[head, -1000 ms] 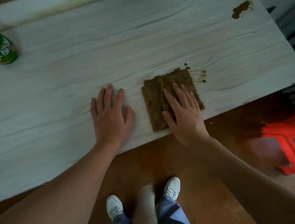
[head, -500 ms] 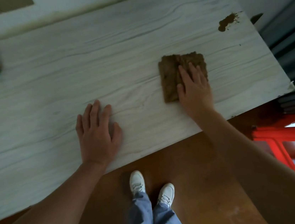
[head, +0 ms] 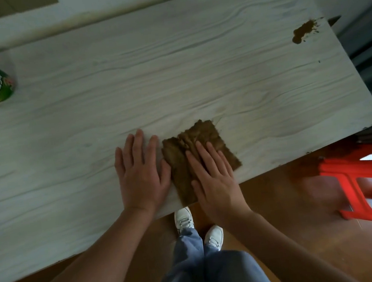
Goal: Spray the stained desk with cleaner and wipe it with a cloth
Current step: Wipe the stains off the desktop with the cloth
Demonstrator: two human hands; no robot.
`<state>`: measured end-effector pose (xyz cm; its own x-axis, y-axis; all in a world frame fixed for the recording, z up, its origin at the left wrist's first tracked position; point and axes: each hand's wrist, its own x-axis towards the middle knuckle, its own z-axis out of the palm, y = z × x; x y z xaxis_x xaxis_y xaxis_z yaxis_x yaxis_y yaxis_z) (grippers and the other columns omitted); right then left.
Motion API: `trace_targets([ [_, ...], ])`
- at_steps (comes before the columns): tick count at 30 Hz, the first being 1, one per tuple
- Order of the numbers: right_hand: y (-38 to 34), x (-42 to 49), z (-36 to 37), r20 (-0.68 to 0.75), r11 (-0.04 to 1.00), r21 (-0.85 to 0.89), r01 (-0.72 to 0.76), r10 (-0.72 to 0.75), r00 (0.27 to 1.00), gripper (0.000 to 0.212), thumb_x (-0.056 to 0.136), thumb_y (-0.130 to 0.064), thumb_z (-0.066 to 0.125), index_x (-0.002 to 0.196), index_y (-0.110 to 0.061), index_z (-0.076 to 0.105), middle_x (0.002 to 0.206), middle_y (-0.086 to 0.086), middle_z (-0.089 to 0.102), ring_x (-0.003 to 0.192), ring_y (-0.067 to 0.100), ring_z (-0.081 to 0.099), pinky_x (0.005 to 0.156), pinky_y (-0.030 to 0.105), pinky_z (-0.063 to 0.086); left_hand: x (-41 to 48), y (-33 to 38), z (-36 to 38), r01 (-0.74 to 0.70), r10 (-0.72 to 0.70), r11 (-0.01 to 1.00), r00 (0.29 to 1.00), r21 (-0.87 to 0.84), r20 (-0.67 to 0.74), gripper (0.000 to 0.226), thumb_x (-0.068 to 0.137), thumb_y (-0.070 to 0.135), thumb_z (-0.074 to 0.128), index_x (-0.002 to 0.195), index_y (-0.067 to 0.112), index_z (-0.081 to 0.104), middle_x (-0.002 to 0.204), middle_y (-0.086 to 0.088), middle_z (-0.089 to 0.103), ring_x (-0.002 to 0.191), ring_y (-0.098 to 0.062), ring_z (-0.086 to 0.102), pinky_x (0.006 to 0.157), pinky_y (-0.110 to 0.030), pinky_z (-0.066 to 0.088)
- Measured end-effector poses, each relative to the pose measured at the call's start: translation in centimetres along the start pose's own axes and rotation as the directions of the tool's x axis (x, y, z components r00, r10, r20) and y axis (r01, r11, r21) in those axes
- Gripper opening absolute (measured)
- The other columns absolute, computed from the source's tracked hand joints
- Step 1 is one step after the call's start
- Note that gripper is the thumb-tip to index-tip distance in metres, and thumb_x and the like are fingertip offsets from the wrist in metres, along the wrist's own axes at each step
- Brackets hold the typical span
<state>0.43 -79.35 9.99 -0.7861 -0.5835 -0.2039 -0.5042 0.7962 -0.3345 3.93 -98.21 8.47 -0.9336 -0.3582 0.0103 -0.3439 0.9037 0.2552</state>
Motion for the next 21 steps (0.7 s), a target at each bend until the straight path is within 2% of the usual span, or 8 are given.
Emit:
trace_targets([
  [5, 0.8, 0.8, -0.8, 0.036, 1.0, 0.001, 0.02, -0.02, 0.999, 0.057, 0.105, -0.042, 0.028, 0.16, -0.028, 0.016, 0.168, -0.002, 0.004, 0.154, 0.015, -0.01, 0.124, 0.037, -0.005, 0.0, 0.0, -0.1, 0.001, -0.001, 1.0, 1.0, -0.003, 0.003, 0.059, 0.097, 0.043, 0.041, 0.15, 0.019, 0.045, 0.165, -0.012, 0.032, 0.155, -0.033, 0.023, 0.127, -0.054, 0.014],
  [8, 2.7, 3.0, -2.0, 0.05, 1.0, -0.005, 0.0, 0.0, 0.999, 0.062, 0.102, -0.047, 0.024, 0.16, -0.03, 0.011, 0.168, -0.003, 0.001, 0.154, 0.016, -0.01, 0.125, 0.039, -0.001, 0.0, 0.1, 0.1, 0.008, -0.009, 1.0, 1.0, -0.012, -0.008, 0.057, 0.098, 0.04, 0.042, 0.149, 0.017, 0.048, 0.165, -0.012, 0.033, 0.155, -0.033, 0.024, 0.126, -0.056, 0.016],
  [13, 8.4, 10.3, -4.9, -0.094, 0.99, -0.006, -0.143, 0.142, 0.985, 0.06, 0.103, -0.04, 0.039, 0.159, -0.027, 0.023, 0.167, 0.002, 0.014, 0.154, 0.024, 0.009, 0.123, 0.043, 0.012, 0.0, -0.1, 0.3, -0.006, 0.007, 1.0, 1.0, 0.019, -0.011, 0.058, 0.098, 0.039, 0.041, 0.15, 0.016, 0.046, 0.164, -0.014, 0.034, 0.154, -0.034, 0.026, 0.126, -0.056, 0.017],
  [17, 10.3, 15.4, -6.5, -0.135, 0.982, 0.014, -0.191, 0.191, 0.972, 0.06, 0.103, -0.036, 0.04, 0.159, -0.024, 0.022, 0.167, 0.005, 0.015, 0.154, 0.027, 0.008, 0.124, 0.042, 0.009, 0.0, -0.1, 0.2, -0.002, 0.002, 1.0, 1.0, 0.031, 0.001, 0.059, 0.098, 0.041, 0.038, 0.151, 0.016, 0.045, 0.165, -0.013, 0.032, 0.155, -0.033, 0.024, 0.126, -0.056, 0.016],
  [21, 9.4, 16.1, -6.1, -0.164, 0.983, 0.027, -0.181, 0.183, 0.969, 0.062, 0.099, -0.032, 0.042, 0.158, -0.018, 0.026, 0.166, 0.011, 0.017, 0.153, 0.032, 0.01, 0.125, 0.046, 0.009, 0.0, -0.1, 0.4, -0.003, 0.003, 0.999, 1.0, 0.043, -0.005, 0.058, 0.098, 0.04, 0.04, 0.15, 0.016, 0.046, 0.165, -0.014, 0.033, 0.154, -0.033, 0.025, 0.125, -0.057, 0.018],
])
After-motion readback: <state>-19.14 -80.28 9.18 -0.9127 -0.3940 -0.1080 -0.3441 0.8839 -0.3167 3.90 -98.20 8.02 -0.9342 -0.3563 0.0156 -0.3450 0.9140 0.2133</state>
